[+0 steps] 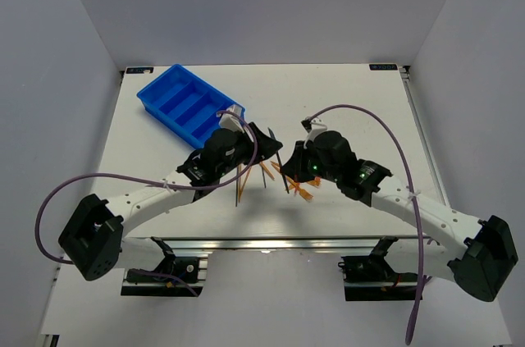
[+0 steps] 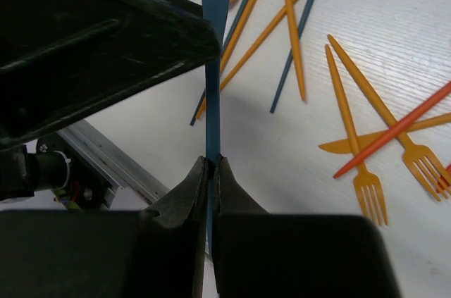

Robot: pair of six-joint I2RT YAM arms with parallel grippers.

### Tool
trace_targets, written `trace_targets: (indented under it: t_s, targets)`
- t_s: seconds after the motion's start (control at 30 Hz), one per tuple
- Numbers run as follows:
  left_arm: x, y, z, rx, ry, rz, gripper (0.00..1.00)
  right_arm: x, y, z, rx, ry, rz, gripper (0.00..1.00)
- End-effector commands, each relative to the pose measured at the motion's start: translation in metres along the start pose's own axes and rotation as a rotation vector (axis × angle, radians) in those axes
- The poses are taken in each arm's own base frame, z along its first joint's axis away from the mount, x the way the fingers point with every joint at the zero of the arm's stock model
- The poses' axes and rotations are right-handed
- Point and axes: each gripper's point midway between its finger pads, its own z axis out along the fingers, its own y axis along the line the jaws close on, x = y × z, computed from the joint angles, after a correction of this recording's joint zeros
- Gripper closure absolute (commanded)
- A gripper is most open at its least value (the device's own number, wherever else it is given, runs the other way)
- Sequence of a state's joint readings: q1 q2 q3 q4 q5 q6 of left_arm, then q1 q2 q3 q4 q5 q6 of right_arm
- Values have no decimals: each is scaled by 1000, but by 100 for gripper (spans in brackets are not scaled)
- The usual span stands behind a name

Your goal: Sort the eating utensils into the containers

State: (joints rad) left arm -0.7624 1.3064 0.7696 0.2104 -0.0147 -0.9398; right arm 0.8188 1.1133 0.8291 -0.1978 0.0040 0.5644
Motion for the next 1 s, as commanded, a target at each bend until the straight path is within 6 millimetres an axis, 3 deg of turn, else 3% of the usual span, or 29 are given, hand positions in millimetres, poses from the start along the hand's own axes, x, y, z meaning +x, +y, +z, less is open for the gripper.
trace_targets:
  t_s: [0.0, 0.1, 0.17, 0.2, 0.23, 0.27, 0.33, 0.37, 0.4, 0.43, 0.47, 0.53, 0.6, 0.67, 0.73, 0.83, 0.97]
  targets:
    - [-14, -10, 2, 1, -47, 10, 36, -36, 31, -4, -79, -113, 4, 100]
    - [-11, -7, 2, 4, -42, 7, 47, -36, 37, 0, -95, -105, 4, 100]
    - [-10, -7, 4, 9, -36, 6, 62, -31, 46, 2, -141, -78, -2, 100]
    - [-10, -11, 5, 22, -31, 7, 72, -32, 48, 3, -144, -78, 1, 100]
    - [-10, -13, 7, 24, -26, 11, 89, -31, 49, 5, -152, -76, -2, 100]
    - [-8, -15, 8, 30, -10, 18, 97, -32, 50, 5, -156, -79, 0, 100]
    - [-10, -17, 11, 27, -2, 50, 100, -34, 54, 5, -178, -92, -4, 100]
    - [-11, -15, 11, 20, 1, 95, 100, -37, 53, 3, -174, -106, -6, 94]
    - [-19, -15, 10, -1, -3, 132, 100, -39, 50, 1, -156, -118, -5, 40]
    - [-26, -8, 9, -28, -14, 233, 100, -43, 38, -4, -93, -148, 5, 12]
    - [-47, 4, 2, -104, -56, 349, 100, -52, 28, -14, -43, -194, 12, 11]
    - [-102, 43, -17, -343, -137, 558, 100, -52, -11, -33, 95, -216, 23, 11]
    - [-149, 69, -29, -505, -139, 770, 100, -51, -30, -51, 157, -239, 9, 11]
    - [-194, 88, -19, -569, -111, 924, 100, -47, -39, -66, 183, -253, -13, 11]
    - [-220, 102, -3, -574, -126, 1067, 100, -37, -43, -73, 188, -233, -37, 11]
    - [-222, 121, 27, -507, -115, 1189, 100, -25, -45, -83, 172, -217, -61, 11]
    - [-219, 146, 46, -493, -148, 1160, 100, -17, -53, -94, 195, -213, -87, 11]
